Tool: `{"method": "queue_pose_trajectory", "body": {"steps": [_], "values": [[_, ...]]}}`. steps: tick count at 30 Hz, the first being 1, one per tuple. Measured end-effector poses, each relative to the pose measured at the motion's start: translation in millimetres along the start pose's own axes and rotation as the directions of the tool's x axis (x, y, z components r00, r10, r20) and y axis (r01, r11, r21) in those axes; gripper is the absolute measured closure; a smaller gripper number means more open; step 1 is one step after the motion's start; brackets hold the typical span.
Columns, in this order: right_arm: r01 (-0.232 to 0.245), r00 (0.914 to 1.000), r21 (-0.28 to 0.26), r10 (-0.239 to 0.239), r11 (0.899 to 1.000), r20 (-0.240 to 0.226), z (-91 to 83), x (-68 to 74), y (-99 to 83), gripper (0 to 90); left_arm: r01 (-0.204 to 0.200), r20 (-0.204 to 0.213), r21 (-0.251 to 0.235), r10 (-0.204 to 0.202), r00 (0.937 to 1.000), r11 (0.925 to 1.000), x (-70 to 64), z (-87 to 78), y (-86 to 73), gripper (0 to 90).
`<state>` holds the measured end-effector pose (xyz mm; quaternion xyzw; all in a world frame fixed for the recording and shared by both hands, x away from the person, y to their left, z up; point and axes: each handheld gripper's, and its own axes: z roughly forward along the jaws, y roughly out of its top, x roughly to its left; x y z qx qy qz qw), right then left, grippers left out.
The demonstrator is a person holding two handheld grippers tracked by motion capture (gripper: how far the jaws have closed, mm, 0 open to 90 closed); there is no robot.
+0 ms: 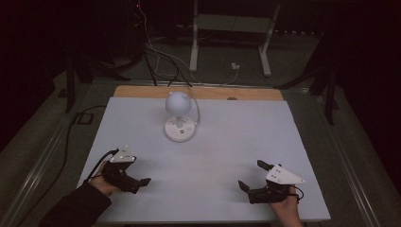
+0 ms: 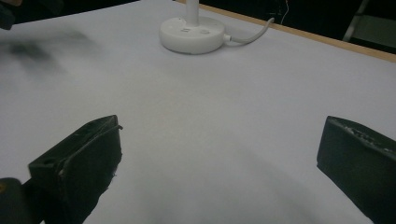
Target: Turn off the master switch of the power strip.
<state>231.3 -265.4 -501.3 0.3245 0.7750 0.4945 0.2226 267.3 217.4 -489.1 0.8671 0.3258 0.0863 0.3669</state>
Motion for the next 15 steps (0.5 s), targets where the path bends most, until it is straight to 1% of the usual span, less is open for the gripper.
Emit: {"method": "queue_pose_trajectory", "body": {"steps": [1,2,4,5,7,8,9,11,13,15], "values": [[-0.001,1.0000,0.001,0.001,1.000,-0.002,0.4,0.1,0.0,0.0,0.003,-0.003,-0.001,-0.003,1.0000,1.0000,0.4,-0.6,-2.6,0.4],[0.001,1.0000,0.003,-0.001,1.000,-0.003,0.7,0.2,-0.1,0.0,0.006,0.005,-0.001,-0.006,1.0000,1.0000,1.2,-0.8,-5.4,0.4],[0.001,1.0000,0.005,-0.001,1.000,-0.004,0.9,0.4,0.0,0.0,0.011,-0.004,-0.012,-0.011,0.9999,0.9999,1.6,-1.4,-11.1,0.4],[0.001,1.0000,0.003,-0.001,1.000,-0.005,0.8,0.4,0.0,0.0,0.013,0.002,-0.021,-0.012,0.9999,0.9997,1.9,-2.1,-13.9,0.4],[0.001,1.0000,0.002,-0.001,1.000,-0.004,0.5,0.3,0.0,0.0,0.017,-0.011,-0.028,-0.018,0.9998,0.9994,1.8,-2.7,-19.2,0.5],[-0.001,1.0000,0.002,0.001,1.000,-0.004,0.5,0.0,-0.2,0.0,0.012,-0.008,-0.021,-0.012,0.9999,0.9997,1.7,-3.4,-21.7,0.5],[0.000,1.0000,0.003,0.000,1.000,-0.005,0.5,-0.2,-0.2,0.0,0.012,-0.015,-0.020,-0.013,0.9998,0.9997,1.3,-4.0,-24.1,0.4],[0.000,1.0000,0.004,0.000,1.000,-0.006,0.6,0.0,-0.3,0.0,0.024,-0.012,-0.026,-0.025,0.9996,0.9994,1.6,-5.4,-29.1,0.4],[0.001,1.0000,0.006,-0.001,1.000,-0.008,1.1,0.0,-0.3,0.0,0.025,-0.027,-0.026,-0.025,0.9993,0.9994,1.3,-6.4,-34.0,0.4],[0.000,1.0000,0.009,0.000,1.000,-0.009,1.3,0.1,-0.4,0.0,0.029,-0.036,-0.045,-0.031,0.9989,0.9986,0.9,-7.9,-39.1,0.4]]}}
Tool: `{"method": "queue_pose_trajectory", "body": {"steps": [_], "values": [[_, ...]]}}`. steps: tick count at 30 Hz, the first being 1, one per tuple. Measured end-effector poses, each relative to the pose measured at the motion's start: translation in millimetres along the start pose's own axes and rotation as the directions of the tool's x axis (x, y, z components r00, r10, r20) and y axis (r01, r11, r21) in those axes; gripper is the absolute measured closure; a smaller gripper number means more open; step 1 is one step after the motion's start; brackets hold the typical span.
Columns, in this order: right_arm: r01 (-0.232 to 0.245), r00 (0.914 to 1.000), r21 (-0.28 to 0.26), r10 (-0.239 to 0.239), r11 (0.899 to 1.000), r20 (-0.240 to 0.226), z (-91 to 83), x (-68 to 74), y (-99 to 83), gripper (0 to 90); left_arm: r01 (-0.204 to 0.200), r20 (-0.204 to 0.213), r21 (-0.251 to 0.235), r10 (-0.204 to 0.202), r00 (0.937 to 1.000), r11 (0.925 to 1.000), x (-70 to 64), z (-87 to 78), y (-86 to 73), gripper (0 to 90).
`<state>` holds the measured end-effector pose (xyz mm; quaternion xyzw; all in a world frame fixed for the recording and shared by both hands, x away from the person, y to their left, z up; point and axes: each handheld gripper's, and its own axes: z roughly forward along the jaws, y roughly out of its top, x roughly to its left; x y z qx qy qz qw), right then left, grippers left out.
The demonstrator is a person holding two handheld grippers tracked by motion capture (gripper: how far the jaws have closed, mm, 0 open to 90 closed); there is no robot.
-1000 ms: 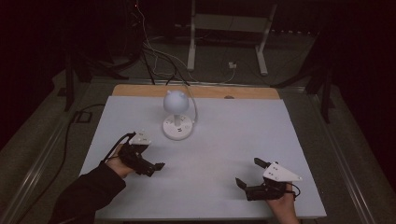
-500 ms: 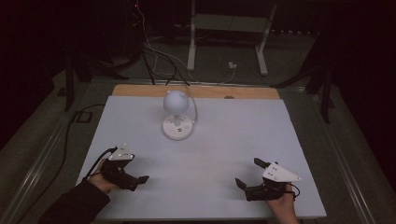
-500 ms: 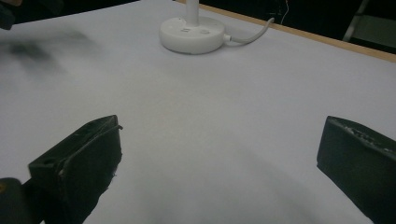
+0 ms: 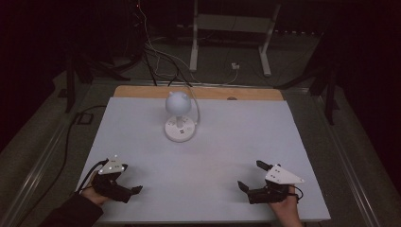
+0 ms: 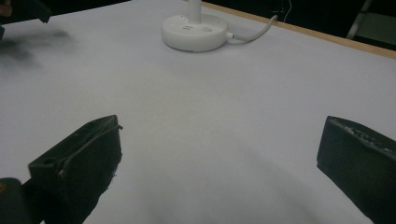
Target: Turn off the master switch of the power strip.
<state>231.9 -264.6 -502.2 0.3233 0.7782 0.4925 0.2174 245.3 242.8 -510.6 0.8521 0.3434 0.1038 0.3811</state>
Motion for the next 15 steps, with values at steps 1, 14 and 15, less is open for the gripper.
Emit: {"method": "queue_pose_trajectory", "body": {"steps": [1,14,15], "values": [[0.001,1.0000,0.000,-0.001,1.000,-0.001,0.0,0.0,0.0,0.0,0.005,0.000,-0.003,-0.005,1.0000,1.0000,0.4,-0.7,-2.1,0.4],[-0.010,0.9999,-0.002,0.010,1.000,-0.009,-0.2,-1.6,-0.7,0.0,0.001,-0.003,-0.016,-0.001,1.0000,0.9999,1.5,6.8,-6.6,0.4],[-0.009,0.9999,-0.004,0.009,1.000,-0.008,-0.3,-1.8,-0.7,0.0,-0.002,0.000,-0.018,0.002,1.0000,0.9998,1.3,6.7,-6.4,0.4]]}}
